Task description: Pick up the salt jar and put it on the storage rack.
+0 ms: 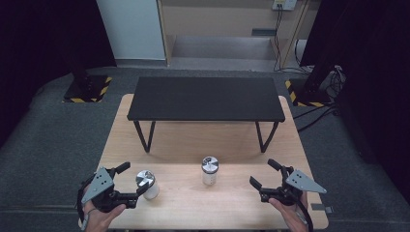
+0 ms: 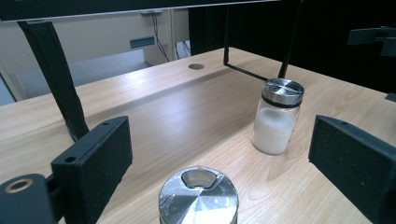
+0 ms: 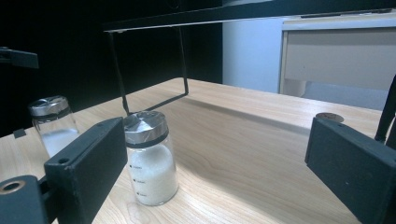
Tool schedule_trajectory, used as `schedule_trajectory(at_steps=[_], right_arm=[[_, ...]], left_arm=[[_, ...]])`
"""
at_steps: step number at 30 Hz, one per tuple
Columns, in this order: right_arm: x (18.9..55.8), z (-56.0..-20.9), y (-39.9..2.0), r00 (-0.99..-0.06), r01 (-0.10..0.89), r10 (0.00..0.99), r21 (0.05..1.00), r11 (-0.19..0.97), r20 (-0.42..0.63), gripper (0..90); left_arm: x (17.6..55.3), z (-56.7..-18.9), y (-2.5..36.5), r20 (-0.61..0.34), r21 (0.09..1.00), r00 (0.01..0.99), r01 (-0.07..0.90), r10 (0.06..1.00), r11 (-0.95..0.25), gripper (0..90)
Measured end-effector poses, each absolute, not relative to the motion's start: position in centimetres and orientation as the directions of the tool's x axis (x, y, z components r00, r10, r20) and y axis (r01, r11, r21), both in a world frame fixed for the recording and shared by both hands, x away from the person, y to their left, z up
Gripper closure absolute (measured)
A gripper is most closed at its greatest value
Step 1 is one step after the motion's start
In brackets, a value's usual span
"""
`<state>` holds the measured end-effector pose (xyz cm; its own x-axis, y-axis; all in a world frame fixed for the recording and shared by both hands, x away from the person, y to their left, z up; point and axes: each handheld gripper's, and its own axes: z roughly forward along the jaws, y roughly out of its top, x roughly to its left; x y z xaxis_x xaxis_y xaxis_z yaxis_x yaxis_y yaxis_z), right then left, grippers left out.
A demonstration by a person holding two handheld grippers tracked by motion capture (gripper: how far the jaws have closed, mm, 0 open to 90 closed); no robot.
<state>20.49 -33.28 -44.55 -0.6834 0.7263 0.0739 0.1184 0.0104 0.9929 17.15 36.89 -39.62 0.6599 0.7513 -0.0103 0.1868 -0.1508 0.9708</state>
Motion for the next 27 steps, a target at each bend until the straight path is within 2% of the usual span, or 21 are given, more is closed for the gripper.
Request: schedule_trajectory(at_steps=[10,18,27], right_arm=[[20.4,-44.6,-33.3,-0.687,0.114,0.724,0.993,0.014,0.069,5.6],[20.4,-44.5,-33.2,-0.691,0.114,0.72,0.993,0.018,0.066,5.7],[20.4,-44.5,-33.1,-0.691,0.115,0.719,0.993,0.02,0.065,5.7]], left_arm=[[17.2,-38.2,36.8,0.002,0.968,0.651,0.191,0.759,-0.166,5.1],[17.1,-35.3,37.7,0.013,0.943,0.656,0.242,0.755,-0.226,5.1],[17.9,-31.3,39.2,-0.049,0.926,0.682,0.305,0.73,-0.223,5.2]])
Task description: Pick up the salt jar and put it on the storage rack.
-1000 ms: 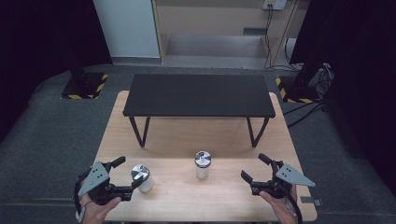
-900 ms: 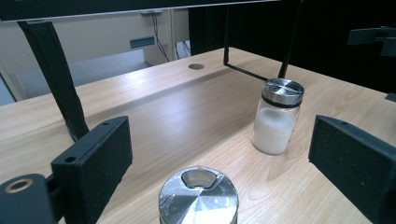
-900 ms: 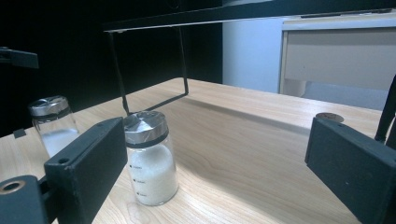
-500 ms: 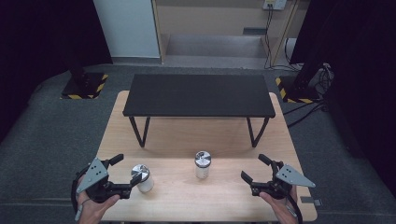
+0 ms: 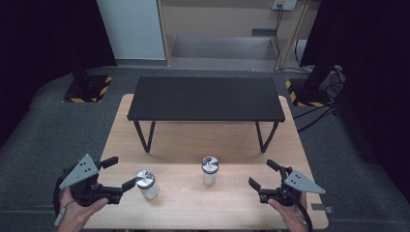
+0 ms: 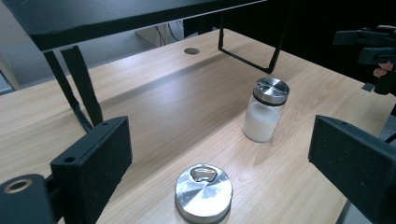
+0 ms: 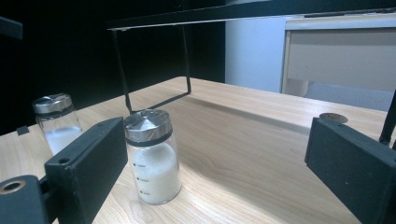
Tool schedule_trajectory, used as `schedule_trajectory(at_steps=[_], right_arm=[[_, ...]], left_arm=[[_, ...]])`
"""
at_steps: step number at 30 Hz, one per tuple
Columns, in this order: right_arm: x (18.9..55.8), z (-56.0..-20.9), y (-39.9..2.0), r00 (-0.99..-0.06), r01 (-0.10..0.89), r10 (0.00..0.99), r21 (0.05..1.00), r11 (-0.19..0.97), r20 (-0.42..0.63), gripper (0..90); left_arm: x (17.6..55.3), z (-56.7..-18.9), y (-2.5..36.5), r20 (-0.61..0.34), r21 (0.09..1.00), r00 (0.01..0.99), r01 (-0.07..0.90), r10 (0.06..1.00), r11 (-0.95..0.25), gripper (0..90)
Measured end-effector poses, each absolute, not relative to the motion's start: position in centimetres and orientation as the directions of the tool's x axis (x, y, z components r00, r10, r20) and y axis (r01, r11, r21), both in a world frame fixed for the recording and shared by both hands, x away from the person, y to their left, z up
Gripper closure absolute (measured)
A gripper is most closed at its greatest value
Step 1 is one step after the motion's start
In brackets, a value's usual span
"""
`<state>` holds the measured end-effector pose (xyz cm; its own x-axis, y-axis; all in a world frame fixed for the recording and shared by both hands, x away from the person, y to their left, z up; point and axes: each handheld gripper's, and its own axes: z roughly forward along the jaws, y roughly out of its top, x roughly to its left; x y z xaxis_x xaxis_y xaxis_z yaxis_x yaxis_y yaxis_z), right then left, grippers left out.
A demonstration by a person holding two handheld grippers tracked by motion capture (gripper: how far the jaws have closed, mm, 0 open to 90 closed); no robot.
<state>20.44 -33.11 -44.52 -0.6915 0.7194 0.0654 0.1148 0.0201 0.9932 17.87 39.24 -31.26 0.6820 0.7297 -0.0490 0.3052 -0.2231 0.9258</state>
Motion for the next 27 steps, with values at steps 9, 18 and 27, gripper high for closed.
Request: schedule_trajectory(at_steps=[9,18,27], right_arm=[[20.5,-44.5,-33.1,-0.694,0.113,0.718,0.993,0.023,0.062,6.0],[20.5,-44.5,-33.1,-0.694,0.112,0.717,0.993,0.023,0.061,6.0],[20.5,-44.5,-33.0,-0.694,0.115,0.717,0.993,0.025,0.062,6.0]], left_arm=[[19.1,-26.4,39.7,-0.03,0.884,0.696,0.354,0.718,-0.306,4.8],[19.5,-22.8,39.4,0.027,0.843,0.707,0.364,0.707,-0.396,4.8],[20.3,-20.6,39.3,0.048,0.798,0.714,0.393,0.698,-0.457,4.7]])
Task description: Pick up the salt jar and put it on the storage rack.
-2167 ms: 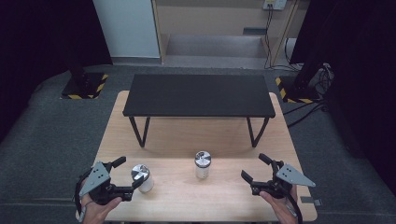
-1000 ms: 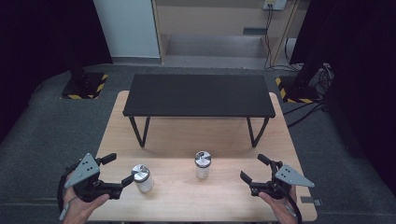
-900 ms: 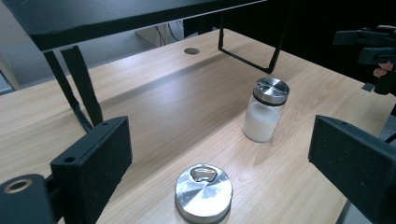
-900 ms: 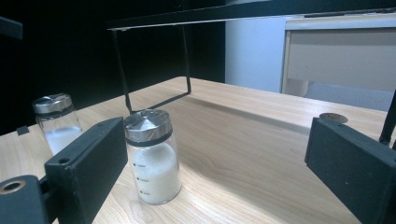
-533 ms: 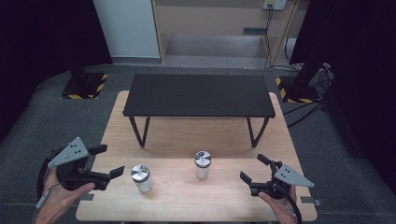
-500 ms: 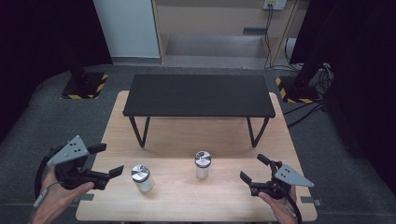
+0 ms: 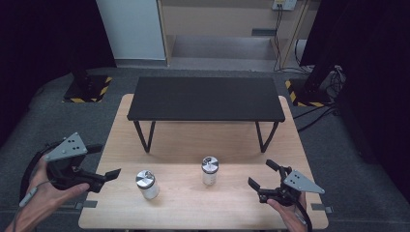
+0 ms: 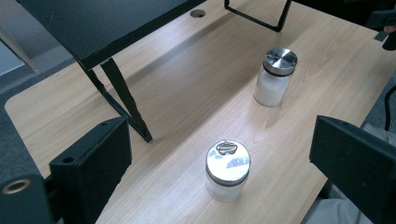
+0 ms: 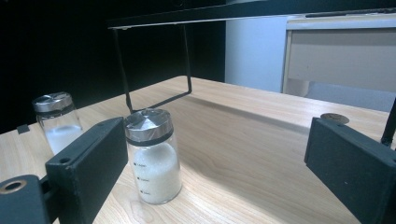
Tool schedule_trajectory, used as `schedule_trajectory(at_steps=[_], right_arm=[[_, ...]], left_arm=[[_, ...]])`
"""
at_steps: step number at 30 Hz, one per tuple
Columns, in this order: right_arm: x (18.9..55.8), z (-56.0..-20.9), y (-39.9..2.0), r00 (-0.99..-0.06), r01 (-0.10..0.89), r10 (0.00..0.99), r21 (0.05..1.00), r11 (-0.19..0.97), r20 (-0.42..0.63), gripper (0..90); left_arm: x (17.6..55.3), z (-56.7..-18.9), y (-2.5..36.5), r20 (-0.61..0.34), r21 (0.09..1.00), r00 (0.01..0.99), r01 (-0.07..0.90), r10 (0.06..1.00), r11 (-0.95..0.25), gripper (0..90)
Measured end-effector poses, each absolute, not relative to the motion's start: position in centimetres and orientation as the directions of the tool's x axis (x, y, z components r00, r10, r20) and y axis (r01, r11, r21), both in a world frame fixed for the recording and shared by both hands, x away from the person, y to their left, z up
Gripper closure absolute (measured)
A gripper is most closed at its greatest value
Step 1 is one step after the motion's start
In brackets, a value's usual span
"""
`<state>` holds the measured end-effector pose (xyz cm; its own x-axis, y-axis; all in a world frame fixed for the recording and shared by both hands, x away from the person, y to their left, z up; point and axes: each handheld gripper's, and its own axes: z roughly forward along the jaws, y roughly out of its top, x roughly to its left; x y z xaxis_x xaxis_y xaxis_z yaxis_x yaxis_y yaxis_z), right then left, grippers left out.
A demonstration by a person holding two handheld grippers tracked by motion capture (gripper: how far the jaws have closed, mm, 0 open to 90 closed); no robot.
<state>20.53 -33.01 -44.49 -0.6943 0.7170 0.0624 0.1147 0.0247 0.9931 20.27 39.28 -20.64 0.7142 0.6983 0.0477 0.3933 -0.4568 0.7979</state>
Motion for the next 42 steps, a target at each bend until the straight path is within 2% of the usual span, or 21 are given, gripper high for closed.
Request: schedule_trajectory(at_steps=[9,42], right_arm=[[20.6,-44.5,-33.0,-0.695,0.115,0.716,0.993,0.022,0.065,6.0],[20.5,-44.4,-33.1,-0.693,0.115,0.718,0.993,0.027,0.06,6.3]], left_arm=[[21.4,-20.0,38.0,0.066,0.748,0.743,0.406,0.667,-0.526,4.8],[26.7,-27.8,33.8,0.001,0.629,0.77,0.495,0.638,-0.599,8.3]])
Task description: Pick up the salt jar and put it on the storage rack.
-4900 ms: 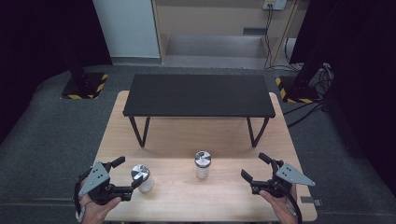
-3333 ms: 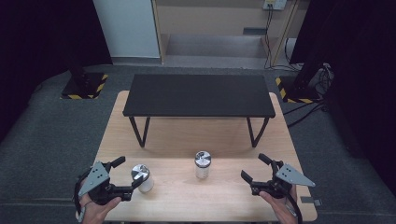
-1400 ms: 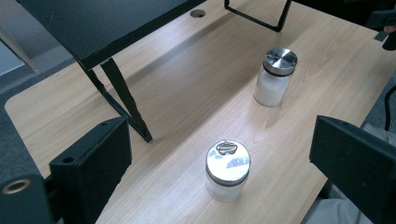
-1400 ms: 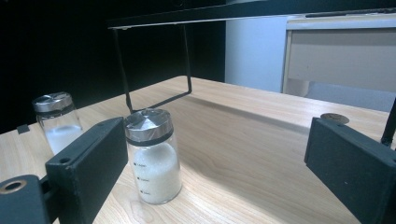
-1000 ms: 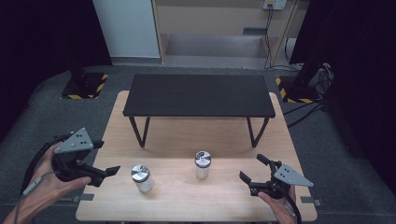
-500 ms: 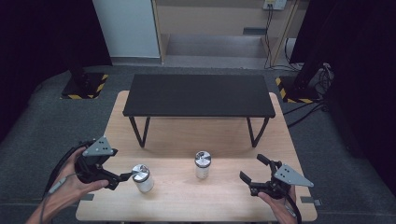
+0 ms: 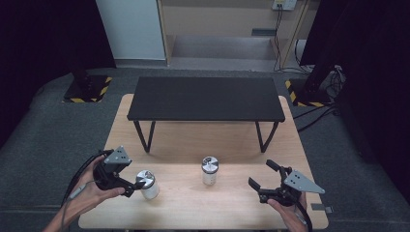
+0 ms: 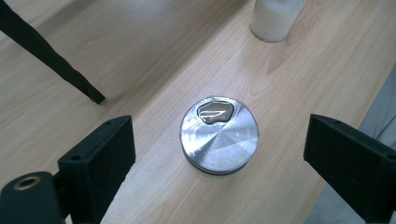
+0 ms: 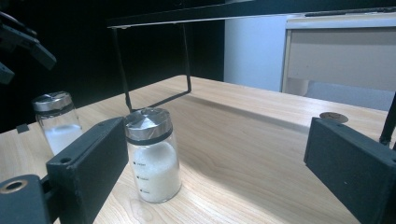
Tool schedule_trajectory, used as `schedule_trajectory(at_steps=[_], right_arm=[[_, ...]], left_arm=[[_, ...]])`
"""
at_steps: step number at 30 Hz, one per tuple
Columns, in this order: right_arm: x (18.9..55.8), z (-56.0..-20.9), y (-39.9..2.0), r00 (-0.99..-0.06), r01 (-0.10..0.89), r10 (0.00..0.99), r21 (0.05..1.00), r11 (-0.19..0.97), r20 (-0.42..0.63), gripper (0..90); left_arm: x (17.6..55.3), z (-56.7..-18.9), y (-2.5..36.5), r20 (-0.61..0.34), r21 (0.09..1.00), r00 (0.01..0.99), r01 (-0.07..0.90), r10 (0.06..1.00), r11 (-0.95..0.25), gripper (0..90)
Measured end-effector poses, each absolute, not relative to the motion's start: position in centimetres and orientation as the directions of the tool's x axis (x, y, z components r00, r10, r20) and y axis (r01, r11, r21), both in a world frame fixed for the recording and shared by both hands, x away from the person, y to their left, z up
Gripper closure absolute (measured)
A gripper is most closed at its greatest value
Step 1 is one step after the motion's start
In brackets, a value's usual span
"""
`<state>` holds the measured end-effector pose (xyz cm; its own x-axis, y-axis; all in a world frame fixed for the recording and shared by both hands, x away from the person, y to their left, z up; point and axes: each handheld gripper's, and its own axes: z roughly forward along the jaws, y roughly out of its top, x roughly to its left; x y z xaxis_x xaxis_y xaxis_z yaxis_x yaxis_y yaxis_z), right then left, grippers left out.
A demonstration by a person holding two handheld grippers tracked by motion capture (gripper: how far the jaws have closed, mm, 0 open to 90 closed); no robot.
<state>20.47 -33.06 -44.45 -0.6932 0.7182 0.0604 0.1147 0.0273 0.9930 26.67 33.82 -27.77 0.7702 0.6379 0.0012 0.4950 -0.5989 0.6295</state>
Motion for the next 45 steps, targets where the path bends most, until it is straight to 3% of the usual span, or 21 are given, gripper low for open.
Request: schedule_trajectory(at_steps=[22,32,36,45], right_arm=[[20.4,-44.4,-33.1,-0.692,0.117,0.719,0.993,0.028,0.062,6.4],[20.5,-44.4,-33.0,-0.692,0.119,0.719,0.992,0.029,0.062,6.4],[20.5,-44.4,-33.0,-0.692,0.119,0.719,0.992,0.029,0.062,6.4],[20.5,-44.4,-33.0,-0.692,0.12,0.719,0.992,0.03,0.062,6.4]], left_arm=[[28.4,-31.8,32.4,-0.018,0.594,0.761,0.53,0.648,-0.605,12.9],[28.4,-32.6,32.4,-0.02,0.597,0.763,0.528,0.647,-0.604,22.1],[28.4,-32.7,32.3,-0.023,0.6,0.773,0.518,0.634,-0.609,30.7],[28.1,-32.5,32.5,-0.023,0.618,0.77,0.512,0.638,-0.596,32.2]])
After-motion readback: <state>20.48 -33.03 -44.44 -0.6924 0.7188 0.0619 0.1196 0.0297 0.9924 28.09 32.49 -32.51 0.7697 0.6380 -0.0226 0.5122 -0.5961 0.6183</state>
